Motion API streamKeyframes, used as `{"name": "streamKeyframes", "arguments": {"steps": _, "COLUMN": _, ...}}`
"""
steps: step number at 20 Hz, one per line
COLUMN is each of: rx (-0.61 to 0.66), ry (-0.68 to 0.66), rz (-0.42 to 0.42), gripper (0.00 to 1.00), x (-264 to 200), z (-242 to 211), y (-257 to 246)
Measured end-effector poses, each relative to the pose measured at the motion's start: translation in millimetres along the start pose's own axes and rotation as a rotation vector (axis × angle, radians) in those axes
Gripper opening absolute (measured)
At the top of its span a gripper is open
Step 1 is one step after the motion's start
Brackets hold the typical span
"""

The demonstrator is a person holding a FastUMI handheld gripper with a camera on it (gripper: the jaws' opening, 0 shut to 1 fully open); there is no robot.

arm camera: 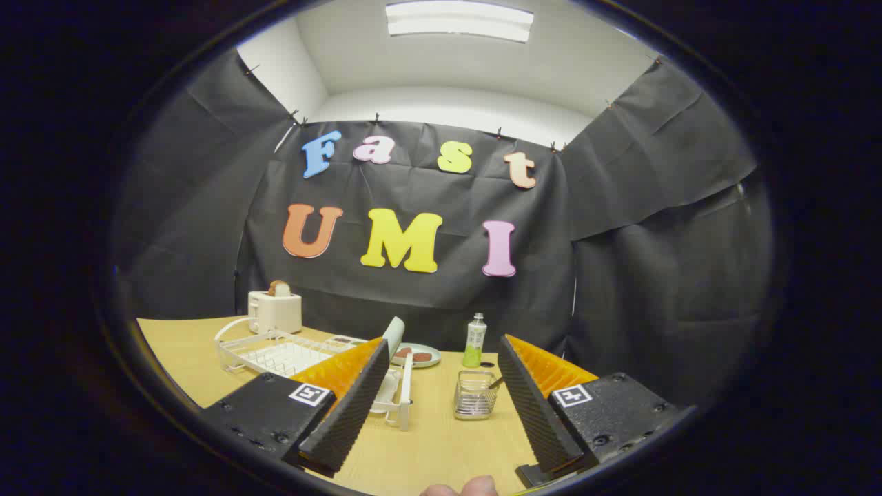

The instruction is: Take the plate from the dish rack, then take the spoon from the basket and place it into the plate.

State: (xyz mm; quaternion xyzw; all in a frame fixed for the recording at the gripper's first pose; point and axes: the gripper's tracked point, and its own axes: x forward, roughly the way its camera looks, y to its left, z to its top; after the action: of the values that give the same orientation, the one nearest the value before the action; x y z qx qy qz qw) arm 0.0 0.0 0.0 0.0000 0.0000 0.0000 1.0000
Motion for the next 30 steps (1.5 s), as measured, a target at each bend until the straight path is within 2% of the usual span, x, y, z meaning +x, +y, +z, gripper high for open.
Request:
{"name": "streamKeyframes", "arguments": {"steps": 5, "rx": -0.006, "ry": 0.013, "rz": -0.030, "gripper": 1.00, "x": 5, "z": -8, "y": -12}}
{"name": "streamKeyframes", "arguments": {"steps": 15, "rx": 0.068, "ry": 0.072, "rz": -0.052, "gripper": 1.00, "x": 11, "z": -29, "y": -15}}
{"name": "streamKeyframes", "arguments": {"steps": 21, "rx": 0.035, "ry": 0.094, "rz": -0.080, "gripper": 1.00, "x": 12, "z": -30, "y": -25}}
{"name": "streamKeyframes", "arguments": {"steps": 26, "rx": 0.027, "ry": 0.094, "rz": -0.059, "gripper": 1.00, "x": 27, "z": -15, "y": -22}}
{"name": "streamKeyframes", "arguments": {"steps": 30, "rx": 0.038, "ry": 0.158, "rz": -0.014, "gripper": 1.00, "x": 47, "z": -14, "y": -12}}
